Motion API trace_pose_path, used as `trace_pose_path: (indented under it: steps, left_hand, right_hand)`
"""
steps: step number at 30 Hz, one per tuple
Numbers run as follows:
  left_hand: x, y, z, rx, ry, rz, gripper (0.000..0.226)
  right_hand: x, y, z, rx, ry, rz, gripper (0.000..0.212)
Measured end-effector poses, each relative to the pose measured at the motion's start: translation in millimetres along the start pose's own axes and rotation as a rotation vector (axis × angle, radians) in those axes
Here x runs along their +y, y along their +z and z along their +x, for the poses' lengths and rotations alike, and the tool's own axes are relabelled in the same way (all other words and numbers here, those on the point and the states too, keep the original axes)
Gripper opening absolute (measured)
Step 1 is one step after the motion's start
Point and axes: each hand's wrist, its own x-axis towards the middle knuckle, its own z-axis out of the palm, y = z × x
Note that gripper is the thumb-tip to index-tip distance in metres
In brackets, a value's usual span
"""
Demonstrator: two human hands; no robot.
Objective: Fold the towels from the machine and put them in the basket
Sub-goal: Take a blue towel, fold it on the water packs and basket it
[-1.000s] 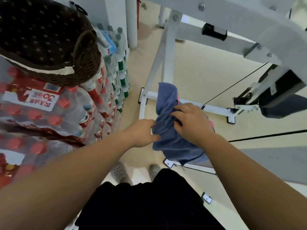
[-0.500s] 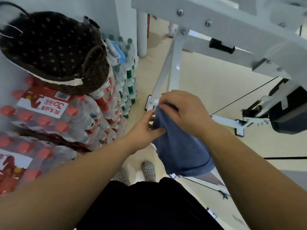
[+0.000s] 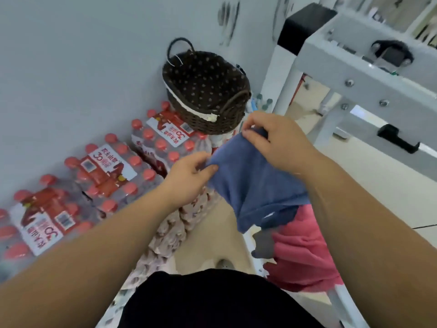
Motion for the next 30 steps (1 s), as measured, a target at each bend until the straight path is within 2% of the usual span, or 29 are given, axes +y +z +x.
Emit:
trace_pose_path:
  steps: [7,11,15,19,22,26,28,30]
  left_hand:
    - [0,-97,-76,0.192,0.035,-0.234,0.016]
    - [-25,-157,-138,0.214,-0.003,-0.236,0.02]
    - [-47,-207,-199,0.17,-0.037,-0.36,0.024]
    - [-56,-251,-247,0.223,-0.071,-0.523,0.024]
    - [-63,-279,-276,0.335,-0.104,-0.576,0.027]
    - [-101,-308,-307,0.514,-0.264,-0.431,0.028]
    - [-130,-316,-323,0.631,-0.358,-0.324,0.028]
    - [-158,-317,-342,0.692,-0.45,-0.257,0.024]
  right_hand:
    - [-87,27,29,-0.072,-0.132,0.028,0.009]
    - [-148,73,29,-0.225,-0.199,0.073,0.013]
    - [-208,125,28,-0.359,-0.196,0.14,0.021]
    - [-259,167,9,-0.492,-0.15,0.376,0.024]
    - [-287,193,-4,-0.637,-0.067,0.54,0.013]
    - [-290,239,-11,-0.983,-0.08,0.199,0.016]
    - [-281,259,-14,-1.032,-0.054,0.032,0.011]
    - [-268,273,-11,-0.994,0.007,0.016,0.015]
